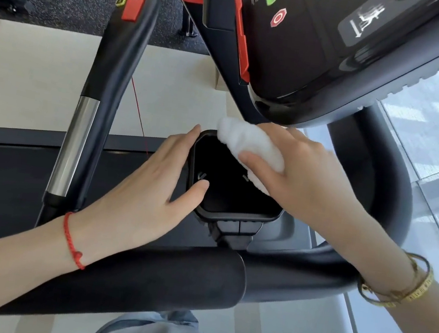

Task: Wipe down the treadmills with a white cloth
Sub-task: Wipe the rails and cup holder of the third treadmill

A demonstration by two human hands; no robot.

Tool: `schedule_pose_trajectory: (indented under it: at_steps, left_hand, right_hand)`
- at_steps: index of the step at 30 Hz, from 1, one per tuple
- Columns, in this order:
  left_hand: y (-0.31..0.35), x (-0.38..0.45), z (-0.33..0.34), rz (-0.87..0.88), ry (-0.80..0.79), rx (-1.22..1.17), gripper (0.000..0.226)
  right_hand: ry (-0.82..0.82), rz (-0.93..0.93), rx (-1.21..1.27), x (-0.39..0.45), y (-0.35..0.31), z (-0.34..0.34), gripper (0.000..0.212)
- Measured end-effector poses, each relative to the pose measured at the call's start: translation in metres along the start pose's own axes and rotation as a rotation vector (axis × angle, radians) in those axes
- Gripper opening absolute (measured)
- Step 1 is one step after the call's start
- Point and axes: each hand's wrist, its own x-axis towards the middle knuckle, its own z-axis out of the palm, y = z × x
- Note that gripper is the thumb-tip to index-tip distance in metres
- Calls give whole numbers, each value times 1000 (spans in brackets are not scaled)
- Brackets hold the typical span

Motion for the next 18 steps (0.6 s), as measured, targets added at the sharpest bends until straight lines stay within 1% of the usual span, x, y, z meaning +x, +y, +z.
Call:
schedule_pose_trajectory:
  at_steps: [3, 6, 9, 13, 18]
  left_hand:
    - [1, 0, 0, 6, -6, 1, 76]
    - [0, 2, 0, 5, -8, 24, 78]
    - [1, 4, -1, 4, -13, 46, 80]
    - [0, 4, -2, 3, -19, 62, 78]
    - [-2, 4, -2, 10, -1, 84, 77]
  right_hand:
    - [-3, 143, 88, -21, 5, 1, 62]
    - [-65, 224, 126, -19, 6, -1, 63]
    - [-111, 232, 120, -5, 4, -6, 51]
    - [-87, 242, 148, -12, 1, -7, 44]
    - [-91, 250, 172, -41, -1, -8, 52]
